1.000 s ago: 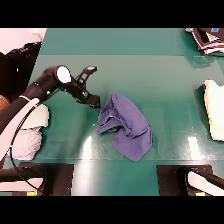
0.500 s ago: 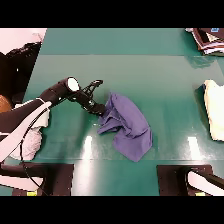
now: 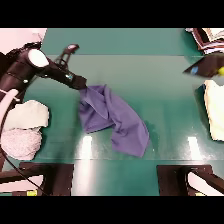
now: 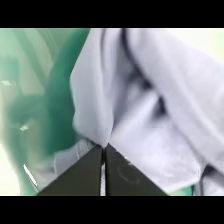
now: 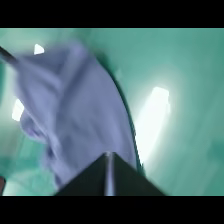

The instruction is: Fold the shirts.

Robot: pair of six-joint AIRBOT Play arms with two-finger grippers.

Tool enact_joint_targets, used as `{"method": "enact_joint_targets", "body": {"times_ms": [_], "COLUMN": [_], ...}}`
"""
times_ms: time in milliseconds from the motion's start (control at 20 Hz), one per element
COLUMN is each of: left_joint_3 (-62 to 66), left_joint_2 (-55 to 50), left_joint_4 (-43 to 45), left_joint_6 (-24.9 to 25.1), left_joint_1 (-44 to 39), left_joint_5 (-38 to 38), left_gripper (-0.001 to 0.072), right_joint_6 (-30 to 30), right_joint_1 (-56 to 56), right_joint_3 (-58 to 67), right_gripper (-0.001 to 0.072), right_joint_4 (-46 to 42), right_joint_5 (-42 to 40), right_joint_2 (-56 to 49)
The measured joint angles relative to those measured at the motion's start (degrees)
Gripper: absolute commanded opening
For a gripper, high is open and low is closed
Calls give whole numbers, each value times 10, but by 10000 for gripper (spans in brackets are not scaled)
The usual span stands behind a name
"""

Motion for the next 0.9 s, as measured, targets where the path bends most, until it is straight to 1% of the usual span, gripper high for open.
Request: {"method": "enact_joint_targets", "body": {"times_ms": [50, 200, 300, 350, 400, 450, 550, 600, 650, 700, 750, 900], "left_joint_3": [4, 11, 13, 14, 14, 14, 15, 15, 15, 15, 15, 16], "left_joint_2": [6, 16, 18, 19, 19, 20, 20, 21, 21, 21, 21, 23], "left_joint_4": [5, 10, 15, 16, 16, 16, 18, 18, 18, 18, 18, 22], "left_joint_6": [0, 0, -1, -1, -1, -1, -1, -1, -1, -1, -1, -2], "left_joint_1": [6, 14, 18, 18, 19, 19, 20, 20, 20, 20, 20, 21], "left_joint_5": [0, -2, -2, -2, -2, -2, -2, -2, -2, -2, -2, -6], "left_gripper": [23, 24, 24, 24, 24, 24, 24, 24, 23, 23, 23, 23], "right_joint_6": [2, 4, 4, 1, -6, -13, -23, -27, -30, -32, -35, -43], "right_joint_1": [9, 37, 60, 72, 86, 99, 126, 137, 148, 159, 167, 181], "right_joint_3": [-54, -204, -285, -315, -339, -356, -372, -373, -370, -363, -355, -317], "right_gripper": [474, 469, 468, 467, 443, 440, 426, 392, 224, 97, 15, 14], "right_joint_4": [-9, -23, -17, -5, 10, 23, 47, 52, 58, 62, 63, 44], "right_joint_5": [-10, -40, -69, -84, -103, -120, -146, -155, -163, -169, -173, -179], "right_joint_2": [8, 10, -8, -20, -36, -54, -90, -107, -124, -139, -152, -176]}}
